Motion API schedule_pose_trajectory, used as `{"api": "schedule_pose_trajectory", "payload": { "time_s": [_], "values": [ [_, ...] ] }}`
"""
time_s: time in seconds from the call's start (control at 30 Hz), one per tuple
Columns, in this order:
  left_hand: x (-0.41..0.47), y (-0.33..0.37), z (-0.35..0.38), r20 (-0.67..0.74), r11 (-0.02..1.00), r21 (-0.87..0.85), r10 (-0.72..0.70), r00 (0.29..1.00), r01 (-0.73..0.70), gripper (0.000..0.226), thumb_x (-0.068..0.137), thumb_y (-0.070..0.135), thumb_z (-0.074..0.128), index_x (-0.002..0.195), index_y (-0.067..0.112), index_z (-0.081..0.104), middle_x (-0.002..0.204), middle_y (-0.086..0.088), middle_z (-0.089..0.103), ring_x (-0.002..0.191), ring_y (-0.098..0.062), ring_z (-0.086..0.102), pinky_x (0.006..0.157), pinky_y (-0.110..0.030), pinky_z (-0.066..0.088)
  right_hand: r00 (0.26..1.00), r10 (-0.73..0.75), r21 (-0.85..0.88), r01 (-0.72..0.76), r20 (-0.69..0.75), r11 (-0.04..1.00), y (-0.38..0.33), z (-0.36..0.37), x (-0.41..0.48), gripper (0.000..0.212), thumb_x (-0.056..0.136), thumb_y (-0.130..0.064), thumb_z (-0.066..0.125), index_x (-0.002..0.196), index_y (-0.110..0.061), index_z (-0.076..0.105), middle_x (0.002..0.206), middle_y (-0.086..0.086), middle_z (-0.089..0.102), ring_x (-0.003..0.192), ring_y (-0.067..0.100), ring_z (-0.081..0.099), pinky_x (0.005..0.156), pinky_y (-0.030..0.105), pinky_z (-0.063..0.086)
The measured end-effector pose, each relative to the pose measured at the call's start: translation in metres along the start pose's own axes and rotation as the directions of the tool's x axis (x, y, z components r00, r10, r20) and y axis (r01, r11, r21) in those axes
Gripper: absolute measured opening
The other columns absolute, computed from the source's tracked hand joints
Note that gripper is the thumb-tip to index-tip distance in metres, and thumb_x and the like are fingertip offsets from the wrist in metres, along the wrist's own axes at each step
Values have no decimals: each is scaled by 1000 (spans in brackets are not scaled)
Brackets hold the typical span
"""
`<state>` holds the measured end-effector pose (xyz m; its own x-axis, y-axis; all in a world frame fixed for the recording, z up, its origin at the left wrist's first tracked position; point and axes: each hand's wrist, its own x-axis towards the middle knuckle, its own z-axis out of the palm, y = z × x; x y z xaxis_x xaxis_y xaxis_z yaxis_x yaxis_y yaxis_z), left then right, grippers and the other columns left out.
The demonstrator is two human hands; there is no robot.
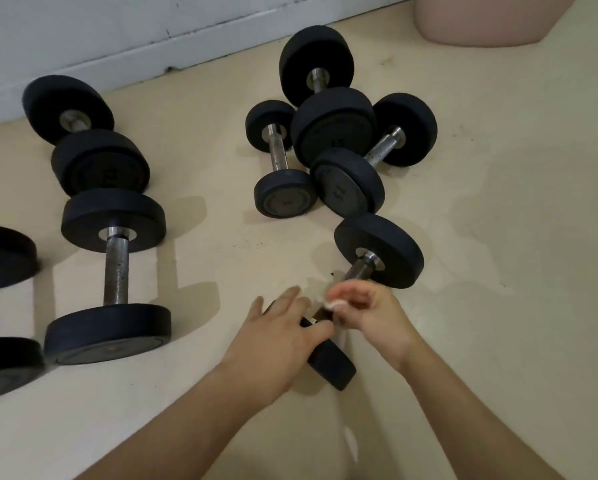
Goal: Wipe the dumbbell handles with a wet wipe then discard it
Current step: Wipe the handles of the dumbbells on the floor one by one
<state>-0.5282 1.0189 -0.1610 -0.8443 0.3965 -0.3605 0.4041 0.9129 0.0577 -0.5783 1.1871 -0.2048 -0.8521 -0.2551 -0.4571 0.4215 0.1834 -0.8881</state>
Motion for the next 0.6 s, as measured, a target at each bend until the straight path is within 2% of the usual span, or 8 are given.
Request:
{"api": "schedule_pose_trajectory", "payload": {
  "time_s": [0.07,0.13,0.23,0.33,0.4,0.47,0.53,0.6],
  "values": [
    [13,5,-12,99,984,116,125,987,-136,49,85,9,55,127,27,37,117,-8,49,113,-31,48,87,-42,41,994,105,268,-109,30,957,-12,-11,0,27,90,4,54,108,-10,68,103,23,65,90,25,57,82,35,52],
    [19,14,-25,179,959,178,187,966,-219,39,87,10,55,124,20,43,103,-8,56,93,-29,54,73,-37,41,992,116,375,-129,56,918,-30,-19,-4,31,92,5,48,117,-5,64,108,26,63,89,26,55,80,35,53],
    [16,26,-38,208,897,273,298,932,-348,26,87,11,58,112,16,51,82,-4,56,72,-26,51,70,-37,42,997,67,353,-74,30,933,-52,-15,-16,31,90,10,42,102,-3,68,103,25,62,82,24,57,74,29,55],
    [-1,16,-34,252,813,349,398,882,-466,19,83,12,62,101,16,57,65,0,44,58,-23,42,65,-36,33,999,25,375,-31,21,927,-55,-9,-20,24,90,5,49,100,-1,69,105,23,67,93,29,66,79,31,56],
    [-19,-2,-25,319,764,402,400,859,-505,20,81,13,66,98,20,59,68,0,54,57,-23,47,64,-37,29,999,21,447,-39,45,894,-53,3,-20,17,89,-1,56,97,1,70,99,16,70,97,27,67,84,33,55],
    [-34,-20,-8,321,740,430,411,853,-518,22,79,13,67,97,20,57,78,-3,64,64,-26,55,68,-38,35,999,24,435,-34,30,900,-49,19,-20,13,86,0,61,94,1,72,96,12,72,97,25,68,84,32,56],
    [-42,-28,4,265,750,445,412,872,-489,23,80,15,67,101,19,58,92,-6,67,77,-29,60,78,-42,43,999,40,368,-50,34,928,-50,36,-16,14,83,5,64,92,-1,72,95,11,72,96,27,67,80,30,57],
    [-47,-30,12,210,761,441,428,879,-476,31,81,23,69,110,23,58,111,-8,65,96,-30,60,86,-42,43,998,11,178,-21,60,984,-64,54,-9,18,82,6,65,96,-4,69,101,16,68,97,29,67,75,26,57]
  ]
}}
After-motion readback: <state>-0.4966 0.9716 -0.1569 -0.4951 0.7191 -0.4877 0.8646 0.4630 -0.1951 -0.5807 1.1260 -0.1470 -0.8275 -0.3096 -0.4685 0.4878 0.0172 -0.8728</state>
